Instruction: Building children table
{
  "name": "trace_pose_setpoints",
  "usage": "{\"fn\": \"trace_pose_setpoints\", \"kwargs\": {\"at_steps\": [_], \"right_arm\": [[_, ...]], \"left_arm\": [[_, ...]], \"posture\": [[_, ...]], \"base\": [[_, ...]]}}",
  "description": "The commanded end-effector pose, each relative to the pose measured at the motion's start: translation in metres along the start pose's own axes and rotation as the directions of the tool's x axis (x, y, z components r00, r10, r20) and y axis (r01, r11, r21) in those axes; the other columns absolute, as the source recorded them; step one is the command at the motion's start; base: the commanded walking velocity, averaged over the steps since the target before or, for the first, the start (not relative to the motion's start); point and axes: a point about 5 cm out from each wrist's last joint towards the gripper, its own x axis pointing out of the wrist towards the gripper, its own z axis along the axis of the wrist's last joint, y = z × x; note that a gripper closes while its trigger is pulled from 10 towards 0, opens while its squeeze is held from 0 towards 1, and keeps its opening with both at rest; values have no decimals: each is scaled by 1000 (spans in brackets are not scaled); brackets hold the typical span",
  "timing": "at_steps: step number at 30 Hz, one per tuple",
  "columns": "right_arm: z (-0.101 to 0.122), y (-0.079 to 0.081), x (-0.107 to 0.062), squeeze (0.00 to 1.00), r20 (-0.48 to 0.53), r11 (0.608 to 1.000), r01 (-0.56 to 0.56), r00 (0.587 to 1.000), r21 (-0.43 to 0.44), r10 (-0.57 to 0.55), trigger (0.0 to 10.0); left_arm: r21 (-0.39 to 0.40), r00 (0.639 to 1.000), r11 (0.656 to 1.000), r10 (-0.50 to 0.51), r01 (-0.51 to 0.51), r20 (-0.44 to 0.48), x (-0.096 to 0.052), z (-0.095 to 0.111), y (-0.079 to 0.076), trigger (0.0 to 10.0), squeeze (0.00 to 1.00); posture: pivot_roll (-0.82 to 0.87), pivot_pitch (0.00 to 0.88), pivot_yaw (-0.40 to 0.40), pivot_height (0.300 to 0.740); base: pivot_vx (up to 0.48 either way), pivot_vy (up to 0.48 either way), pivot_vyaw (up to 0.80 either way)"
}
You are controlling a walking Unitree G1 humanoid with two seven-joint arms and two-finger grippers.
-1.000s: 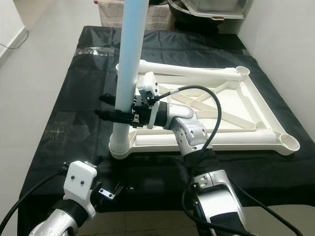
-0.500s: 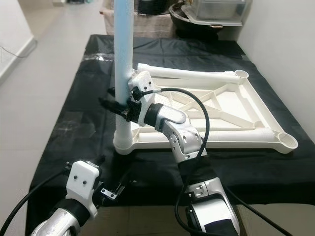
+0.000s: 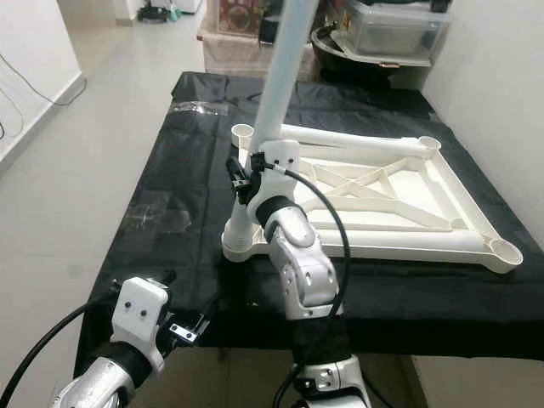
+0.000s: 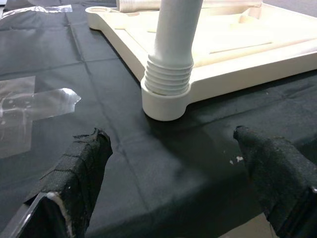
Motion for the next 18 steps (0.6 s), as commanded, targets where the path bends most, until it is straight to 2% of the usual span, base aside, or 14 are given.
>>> {"fn": "trace_pose_setpoints", "kwargs": {"at_steps": [1,3,6,10,12,13,16,18], "right_arm": [[-41,-11,-7,0,-183,991,131,974,-39,-136,0],[-41,-7,-6,0,-177,986,159,970,-43,-164,0],[-37,1,2,0,-156,960,276,947,-50,-280,0],[-35,2,6,0,-154,937,347,924,-44,-349,0],[-32,-3,10,0,-148,901,434,890,-19,-432,0],[-32,-3,10,0,-148,901,434,890,-19,-432,0],[-32,-10,10,0,-160,827,561,820,32,-550,0],[-34,-12,9,0,-180,793,606,788,64,-588,0]], "left_arm": [[11,1000,1000,-3,3,-15,0,-5,1,10000,0],[10,1000,1000,-4,4,-14,0,-5,0,10000,0],[9,1000,1000,-8,8,-13,0,-5,0,10000,0],[8,1000,1000,-8,8,-12,0,-4,-1,10000,0],[7,1000,1000,-8,8,-12,-1,-4,-1,10000,0],[7,1000,1000,-8,8,-12,-1,-4,-1,10000,0],[5,1000,1000,-9,9,-11,-2,-4,-2,10000,0],[3,1000,1000,-9,9,-11,-3,-3,-2,10000,0]], "posture": [[67,147,-64,740],[70,150,-62,740],[72,154,-64,740],[75,157,-66,740],[76,161,-68,740],[76,161,-68,740],[77,168,-69,740],[76,171,-66,740]], "base": [[0,0,0],[0,0,0],[0,0,0],[0,0,0],[0,0,0],[0,0,0],[0,0,0],[0,0,0]]}}
